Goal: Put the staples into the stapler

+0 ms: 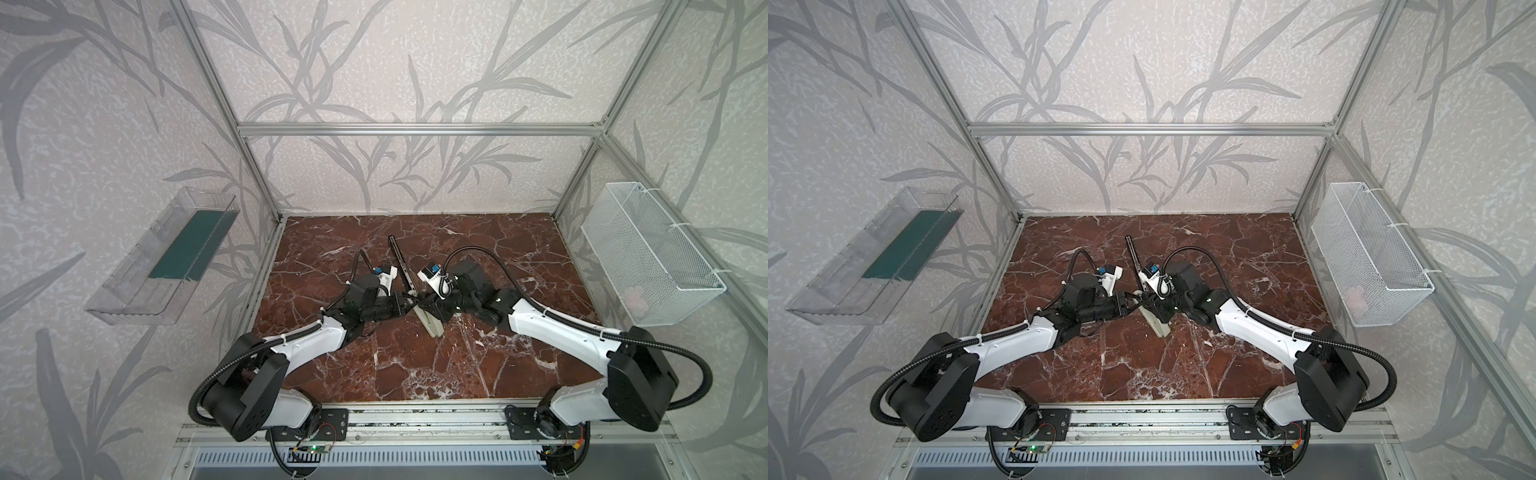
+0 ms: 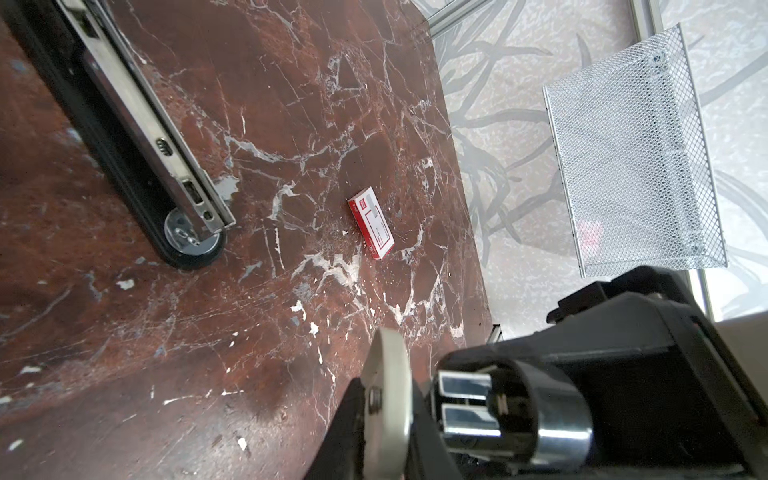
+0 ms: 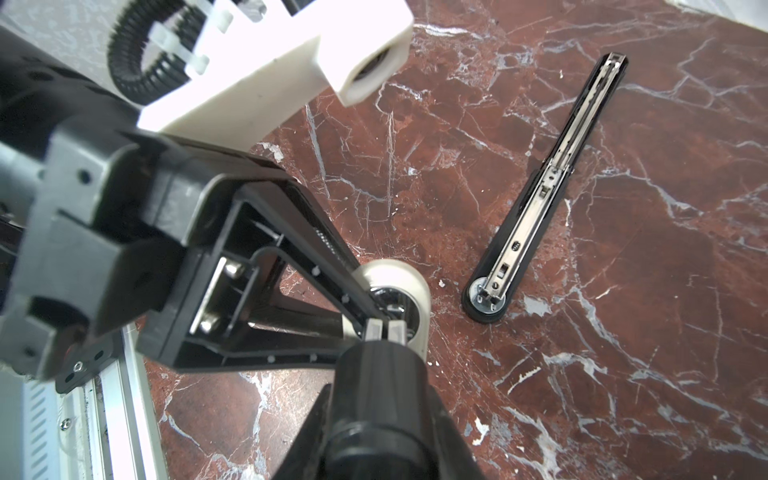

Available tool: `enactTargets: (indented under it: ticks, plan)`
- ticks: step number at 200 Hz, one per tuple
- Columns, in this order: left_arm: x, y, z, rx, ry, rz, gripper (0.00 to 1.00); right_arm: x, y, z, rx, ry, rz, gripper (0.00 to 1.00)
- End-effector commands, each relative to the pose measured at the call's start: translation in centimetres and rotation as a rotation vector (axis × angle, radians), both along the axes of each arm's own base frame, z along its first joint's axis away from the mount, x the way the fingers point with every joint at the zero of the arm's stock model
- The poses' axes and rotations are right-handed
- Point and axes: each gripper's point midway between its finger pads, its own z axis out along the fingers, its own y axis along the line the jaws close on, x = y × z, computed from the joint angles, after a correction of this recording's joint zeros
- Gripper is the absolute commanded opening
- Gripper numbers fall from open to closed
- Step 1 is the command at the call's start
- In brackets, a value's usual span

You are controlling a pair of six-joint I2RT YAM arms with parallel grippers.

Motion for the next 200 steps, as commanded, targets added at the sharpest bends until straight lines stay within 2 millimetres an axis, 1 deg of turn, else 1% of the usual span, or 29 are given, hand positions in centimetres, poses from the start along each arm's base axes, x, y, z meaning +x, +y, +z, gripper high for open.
enactTargets:
  ticks: [1, 18, 37, 41, 51, 55, 68, 83, 98, 126, 152, 186, 200]
  plan:
    - [1.1, 0.1, 1.7, -0.045, -0.03, 0.021, 0.27, -0.6, 1.3, 3.6, 0.107, -0.083, 0.066, 0.04]
    - [1.3, 0.4, 2.1, -0.046, -0.045, 0.028, 0.23, -1.1, 1.5, 4.0, 0.132, -0.093, 0.089, 0.04]
    - [1.4, -0.1, 2.4, -0.058, -0.04, 0.008, 0.19, -1.7, 1.8, 4.5, 0.157, -0.104, 0.122, 0.04]
    - [1.5, -0.2, 2.3, -0.06, -0.035, 0.004, 0.17, -1.7, 1.8, 4.6, 0.159, -0.109, 0.122, 0.04]
    - [1.5, -0.6, 2.5, -0.082, -0.043, -0.011, 0.04, -1.7, 1.8, 4.8, 0.16, -0.12, 0.118, 0.03]
    - [1.6, -0.7, 2.5, -0.091, -0.043, -0.01, 0.0, -1.7, 1.7, 4.9, 0.16, -0.126, 0.117, 0.03]
    - [2.1, -0.3, 1.8, -0.103, -0.021, 0.019, 0.0, -1.5, 1.4, 5.2, 0.158, -0.14, 0.099, 0.03]
    - [2.9, 1.1, 1.2, -0.112, -0.013, 0.09, 0.0, -1.1, 0.5, 5.7, 0.164, -0.159, 0.055, 0.02]
    - [3.8, 3.2, 1.0, -0.131, -0.013, 0.175, 0.0, -0.6, -0.8, 6.2, 0.191, -0.162, 0.001, 0.02]
    - [4.9, 6.5, 2.2, -0.172, -0.042, 0.268, 0.0, 0.3, -3.8, 7.1, 0.266, -0.164, -0.099, 0.01]
    - [5.7, 9.1, 3.0, -0.207, -0.049, 0.341, 0.0, 0.5, -6.2, 7.1, 0.322, -0.166, -0.168, 0.01]
    - [6.7, 11.6, 4.1, -0.298, -0.065, 0.418, 0.0, 0.0, -7.5, 7.3, 0.361, -0.187, -0.197, 0.01]
    - [7.0, 12.8, 4.7, -0.363, -0.08, 0.464, 0.0, -0.2, -8.1, 7.2, 0.396, -0.214, -0.212, 0.01]
